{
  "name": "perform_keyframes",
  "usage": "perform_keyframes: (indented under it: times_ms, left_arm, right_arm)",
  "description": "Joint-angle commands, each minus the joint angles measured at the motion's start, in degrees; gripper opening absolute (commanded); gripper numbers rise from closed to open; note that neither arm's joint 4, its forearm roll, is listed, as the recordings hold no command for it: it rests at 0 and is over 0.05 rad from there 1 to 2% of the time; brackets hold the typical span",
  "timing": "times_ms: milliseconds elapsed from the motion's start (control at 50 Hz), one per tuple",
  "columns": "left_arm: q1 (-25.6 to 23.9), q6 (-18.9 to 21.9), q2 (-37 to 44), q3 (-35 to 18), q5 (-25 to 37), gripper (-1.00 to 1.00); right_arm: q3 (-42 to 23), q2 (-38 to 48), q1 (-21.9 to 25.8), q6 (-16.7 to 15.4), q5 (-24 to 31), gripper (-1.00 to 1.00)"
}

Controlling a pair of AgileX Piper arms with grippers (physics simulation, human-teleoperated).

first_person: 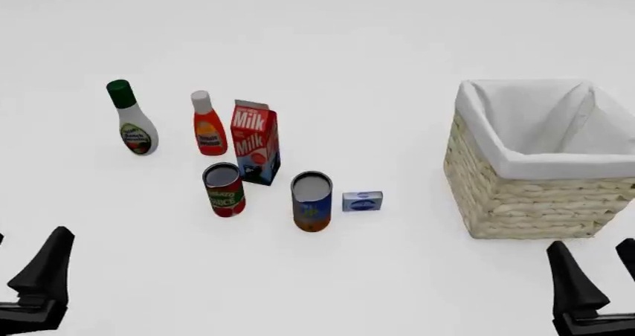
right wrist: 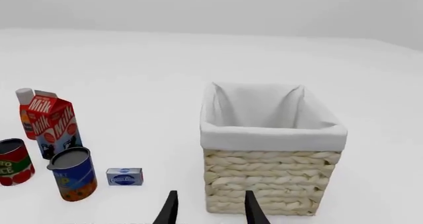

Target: Pick the salad dressing and place it in the basket.

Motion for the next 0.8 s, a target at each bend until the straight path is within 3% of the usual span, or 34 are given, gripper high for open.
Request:
perform_keyframes:
  times_ms: [20, 80, 180, 260, 500, 800]
  left_arm:
    - [0.6, -3.3, 7.0, -4.9, -1.6, 1.00]
    - [2.1, -1.2, 10.7, -6.7, -3.4, 1.00]
    - [1.4, -1.0, 19.0, -11.1, -5.3, 1.00]
    - [1.6, 1.3, 20.2, -14.3, -5.3, 1.00]
    - [2.7, 3.7, 34.4, -24.3, -8.6, 1.00]
    - [4.7, 0.2, 52.9, -40.5, -8.1, 1.00]
  right_arm:
    - [0.1, -0.3, 1.1, -0.7, 0.3, 1.00]
    - [0.2, -0.3, 1.3, -0.6, 0.5, 1.00]
    - [0.2, -0.3, 1.8, -1.4, 0.9, 1.00]
    - [0.1, -0.3, 2.1, -1.1, 1.0, 1.00]
    - [0.1, -0.3, 3.0, -1.7, 1.0, 1.00]
    - [0.2, -0.3, 4.0, -1.4, 1.2, 1.00]
